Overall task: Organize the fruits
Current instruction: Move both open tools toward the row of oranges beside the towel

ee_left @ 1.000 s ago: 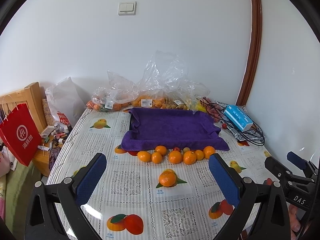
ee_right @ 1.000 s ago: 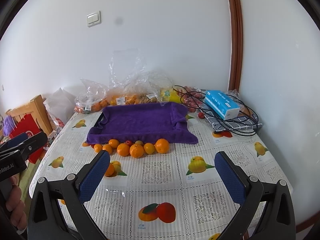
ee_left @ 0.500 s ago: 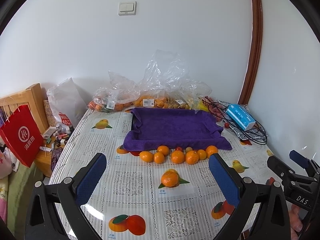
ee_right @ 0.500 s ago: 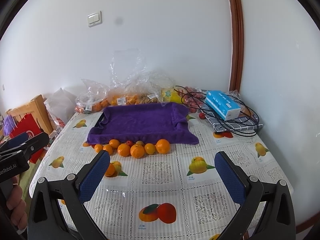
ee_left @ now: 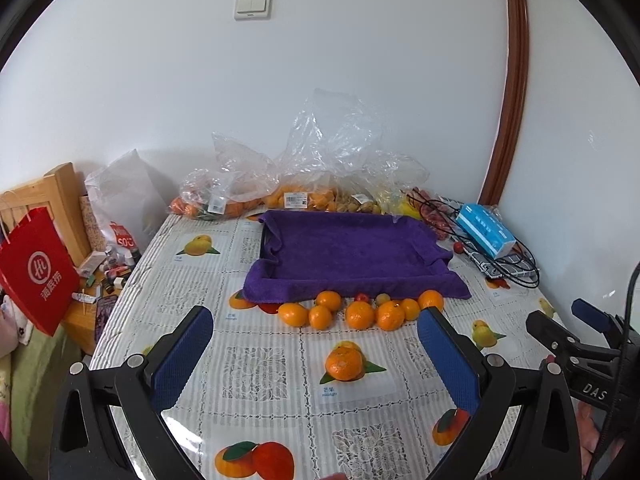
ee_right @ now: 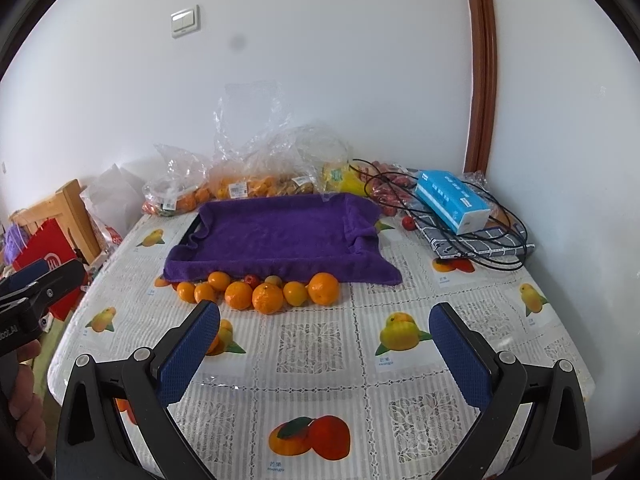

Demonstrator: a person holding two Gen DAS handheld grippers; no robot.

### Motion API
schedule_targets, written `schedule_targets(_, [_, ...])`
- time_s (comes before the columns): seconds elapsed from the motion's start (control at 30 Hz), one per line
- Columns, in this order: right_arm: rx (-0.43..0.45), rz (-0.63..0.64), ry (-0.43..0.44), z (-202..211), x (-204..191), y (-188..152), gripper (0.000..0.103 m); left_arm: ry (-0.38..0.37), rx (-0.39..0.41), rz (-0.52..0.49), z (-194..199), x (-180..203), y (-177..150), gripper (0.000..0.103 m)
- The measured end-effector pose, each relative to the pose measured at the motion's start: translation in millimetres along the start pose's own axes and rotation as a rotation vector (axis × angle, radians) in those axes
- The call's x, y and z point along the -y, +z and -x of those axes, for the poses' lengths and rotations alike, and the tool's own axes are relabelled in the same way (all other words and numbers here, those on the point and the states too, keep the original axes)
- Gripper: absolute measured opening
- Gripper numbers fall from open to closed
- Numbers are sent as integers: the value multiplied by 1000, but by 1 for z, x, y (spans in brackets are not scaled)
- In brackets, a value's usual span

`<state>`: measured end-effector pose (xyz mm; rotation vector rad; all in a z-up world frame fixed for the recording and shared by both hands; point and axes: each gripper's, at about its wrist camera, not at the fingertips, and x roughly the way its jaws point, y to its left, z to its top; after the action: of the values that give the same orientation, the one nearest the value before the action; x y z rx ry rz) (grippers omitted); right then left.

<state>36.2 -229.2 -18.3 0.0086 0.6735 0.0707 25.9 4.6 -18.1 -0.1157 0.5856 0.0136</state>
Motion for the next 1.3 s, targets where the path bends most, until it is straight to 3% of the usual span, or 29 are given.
schedule_targets(0.17, [-28, 8, -34, -20, -1, -3, 103, 16, -27, 18, -20, -8, -3, 102])
schedule_targets(0.37, [-96, -15, 5, -56, 6, -7, 103, 36, -66, 43, -49, -20, -11, 102])
schedule_targets(0.53, [-92, -43, 53, -81, 13, -14, 103, 59, -91, 27, -74, -26, -17, 102])
schedule_targets(0.83, [-125, 15, -9, -121, 10, -20, 102, 68, -179, 22, -124, -41, -24, 100])
schedule_targets(1.13, [-186, -47, 39, -169, 20, -18, 75, 47, -182, 47, -152, -54, -31, 100])
schedule_targets(1.3, [-202, -78, 101, -192, 17, -11, 69, 31, -189, 89, -160, -64, -31, 100])
